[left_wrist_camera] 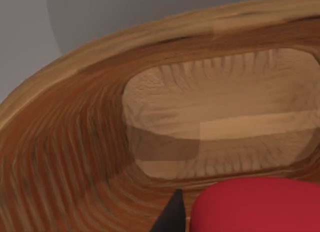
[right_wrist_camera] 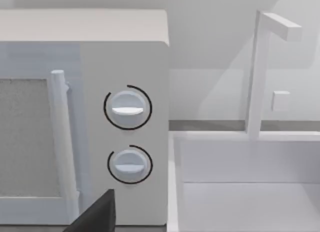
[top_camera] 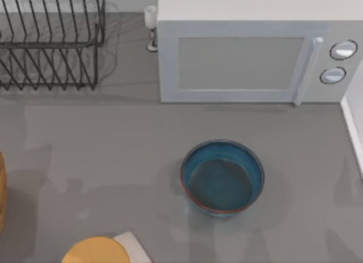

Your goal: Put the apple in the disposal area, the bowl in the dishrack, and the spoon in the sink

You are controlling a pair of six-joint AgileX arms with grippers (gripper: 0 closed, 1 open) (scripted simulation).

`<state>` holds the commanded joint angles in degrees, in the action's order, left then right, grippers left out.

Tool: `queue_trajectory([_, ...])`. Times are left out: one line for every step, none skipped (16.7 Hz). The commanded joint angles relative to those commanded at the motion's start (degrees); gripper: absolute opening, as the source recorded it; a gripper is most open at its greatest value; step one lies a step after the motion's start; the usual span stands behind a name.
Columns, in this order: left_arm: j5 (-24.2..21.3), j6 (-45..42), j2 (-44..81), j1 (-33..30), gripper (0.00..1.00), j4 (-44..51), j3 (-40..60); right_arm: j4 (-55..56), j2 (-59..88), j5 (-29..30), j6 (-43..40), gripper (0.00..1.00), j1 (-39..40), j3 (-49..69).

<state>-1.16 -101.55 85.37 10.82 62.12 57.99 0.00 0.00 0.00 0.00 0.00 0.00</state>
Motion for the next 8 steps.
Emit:
queue_trajectory([0.0,0.0,0.0,0.0,0.0,0.0,0.0,0.0,0.0,0.0,0.0,1.0,0.0,0.0])
queue_trajectory([0.0,0.0,0.0,0.0,0.0,0.0,0.0,0.0,0.0,0.0,0.0,1.0,0.0,0.0])
queue_trajectory([0.0,0.0,0.0,0.0,0.08,0.0,0.0,0.0,0.0,0.0,0.0,1.0,0.0,0.0])
queue_trajectory([0.0,0.0,0.0,0.0,0.15,0.0,0.0,0.0,0.0,0.0,0.0,1.0,0.0,0.0])
queue_trajectory([0.0,0.0,0.0,0.0,0.23,0.0,0.0,0.0,0.0,0.0,0.0,1.0,0.0,0.0])
queue_trajectory([0.0,0.0,0.0,0.0,0.3,0.0,0.0,0.0,0.0,0.0,0.0,1.0,0.0,0.0])
queue_trajectory([0.0,0.0,0.0,0.0,0.38,0.0,0.0,0.0,0.0,0.0,0.0,1.0,0.0,0.0])
queue_trajectory([0.0,0.0,0.0,0.0,0.45,0.0,0.0,0.0,0.0,0.0,0.0,1.0,0.0,0.0])
